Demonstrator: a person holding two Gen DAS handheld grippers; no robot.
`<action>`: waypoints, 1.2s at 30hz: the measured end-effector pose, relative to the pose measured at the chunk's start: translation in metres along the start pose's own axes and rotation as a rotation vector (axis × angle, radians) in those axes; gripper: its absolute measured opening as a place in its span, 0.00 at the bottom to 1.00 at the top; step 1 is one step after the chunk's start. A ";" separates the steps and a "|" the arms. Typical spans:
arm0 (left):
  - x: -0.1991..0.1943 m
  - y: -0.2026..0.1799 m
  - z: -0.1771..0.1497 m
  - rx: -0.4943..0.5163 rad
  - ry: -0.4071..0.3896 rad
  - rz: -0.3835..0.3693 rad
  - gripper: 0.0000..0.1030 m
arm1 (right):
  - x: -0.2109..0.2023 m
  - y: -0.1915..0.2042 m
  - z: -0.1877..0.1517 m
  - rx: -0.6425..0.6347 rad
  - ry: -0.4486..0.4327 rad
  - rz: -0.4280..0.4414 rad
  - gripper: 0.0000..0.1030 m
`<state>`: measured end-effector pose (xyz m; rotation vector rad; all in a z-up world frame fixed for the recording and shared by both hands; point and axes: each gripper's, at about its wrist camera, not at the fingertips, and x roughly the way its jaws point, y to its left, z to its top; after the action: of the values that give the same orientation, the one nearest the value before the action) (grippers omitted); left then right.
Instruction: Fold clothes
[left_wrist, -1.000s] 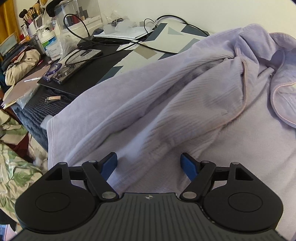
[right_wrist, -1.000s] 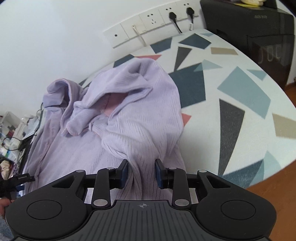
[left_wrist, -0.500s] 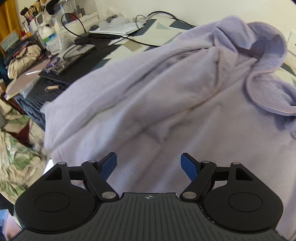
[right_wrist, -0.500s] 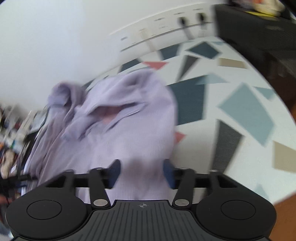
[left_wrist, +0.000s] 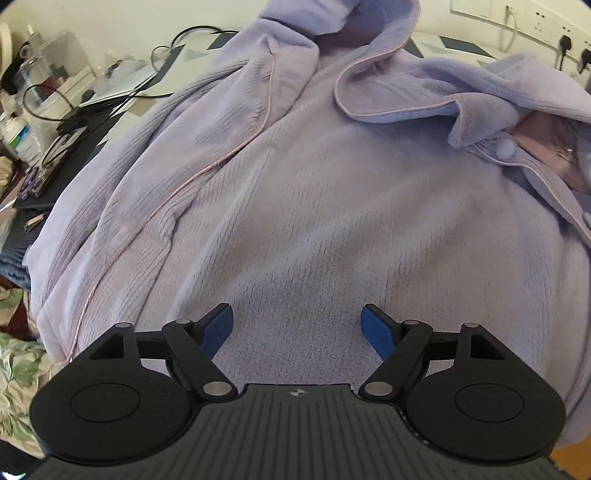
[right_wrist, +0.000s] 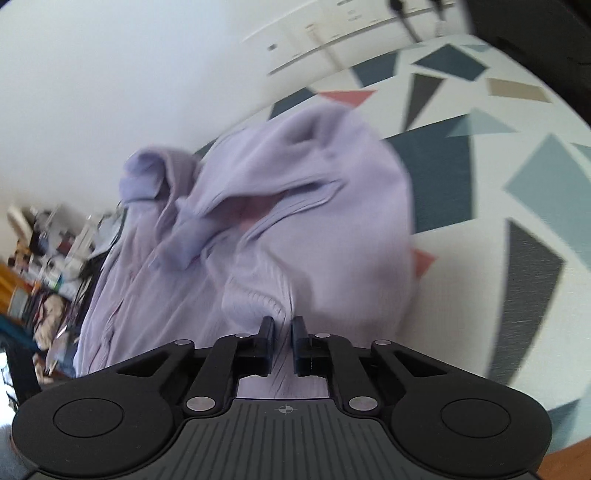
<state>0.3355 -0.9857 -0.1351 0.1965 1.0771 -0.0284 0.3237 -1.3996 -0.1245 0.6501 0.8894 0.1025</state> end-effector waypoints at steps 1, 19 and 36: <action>0.001 0.001 0.001 -0.014 0.007 -0.002 0.82 | -0.005 -0.005 0.001 0.010 -0.014 -0.003 0.07; 0.004 0.003 0.002 -0.074 0.018 0.019 0.88 | -0.089 -0.068 0.138 0.118 -0.686 -0.296 0.06; 0.003 0.001 0.014 -0.111 0.035 0.025 0.90 | 0.035 -0.030 0.110 -0.332 -0.349 -0.363 0.46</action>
<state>0.3488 -0.9867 -0.1313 0.1105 1.1076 0.0570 0.4227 -1.4655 -0.1157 0.1807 0.6197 -0.1824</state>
